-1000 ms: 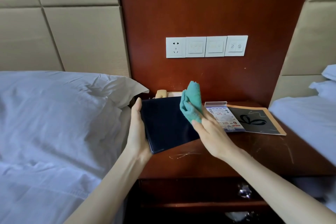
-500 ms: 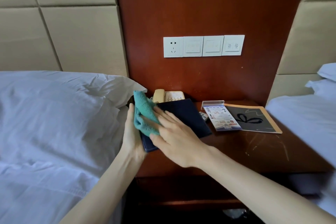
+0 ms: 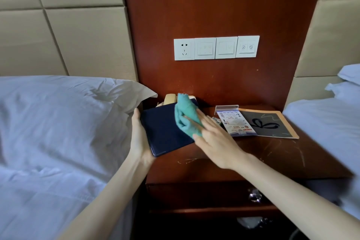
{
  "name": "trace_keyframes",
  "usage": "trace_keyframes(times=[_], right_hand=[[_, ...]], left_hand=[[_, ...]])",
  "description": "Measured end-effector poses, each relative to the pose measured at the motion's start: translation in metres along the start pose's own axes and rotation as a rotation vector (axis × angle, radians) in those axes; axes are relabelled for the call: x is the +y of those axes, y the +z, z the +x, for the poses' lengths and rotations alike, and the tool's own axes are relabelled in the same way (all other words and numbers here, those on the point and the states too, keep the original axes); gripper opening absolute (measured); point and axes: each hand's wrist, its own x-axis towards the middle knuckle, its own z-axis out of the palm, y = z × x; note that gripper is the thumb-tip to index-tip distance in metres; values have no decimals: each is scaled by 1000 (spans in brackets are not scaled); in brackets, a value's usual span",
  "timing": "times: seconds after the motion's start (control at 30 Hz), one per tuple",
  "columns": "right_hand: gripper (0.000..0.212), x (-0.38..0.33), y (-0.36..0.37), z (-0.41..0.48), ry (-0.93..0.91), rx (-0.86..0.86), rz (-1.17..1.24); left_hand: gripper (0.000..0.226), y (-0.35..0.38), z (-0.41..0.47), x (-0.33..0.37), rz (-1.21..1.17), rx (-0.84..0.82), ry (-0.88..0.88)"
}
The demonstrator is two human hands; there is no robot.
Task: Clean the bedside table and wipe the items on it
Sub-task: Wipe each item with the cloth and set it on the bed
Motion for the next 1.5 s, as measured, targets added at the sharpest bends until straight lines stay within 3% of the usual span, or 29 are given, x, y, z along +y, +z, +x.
trace_keyframes(times=[0.1,0.3,0.47,0.6,0.73,0.83,1.03,1.2,1.4,1.5], right_hand=[[55,17,-3,-10,81,27,68],[50,25,0,-18,255,152,256],[19,23,3,-11,424,388,530],[18,25,4,-1,491,432,577],[29,29,6,12,586,506,647],[18,24,13,24,649,504,665],[25,-5,32,46,620,473,839],[28,-24,41,47,534,453,814],[37,-24,44,39,512,407,805],[38,-21,47,37,527,394,829]], left_hand=[[66,3,-5,-3,10,-61,-42],[69,12,-13,-6,138,113,-14],[58,7,-19,0,241,238,-10],[38,-9,-23,8,407,389,108],[40,-30,-35,43,565,433,217],[36,-54,-51,77,714,508,315],[44,-123,-84,133,884,695,448],[49,-175,-101,172,959,862,520],[66,-207,-115,188,1168,937,523],[54,-210,-114,192,1281,933,585]])
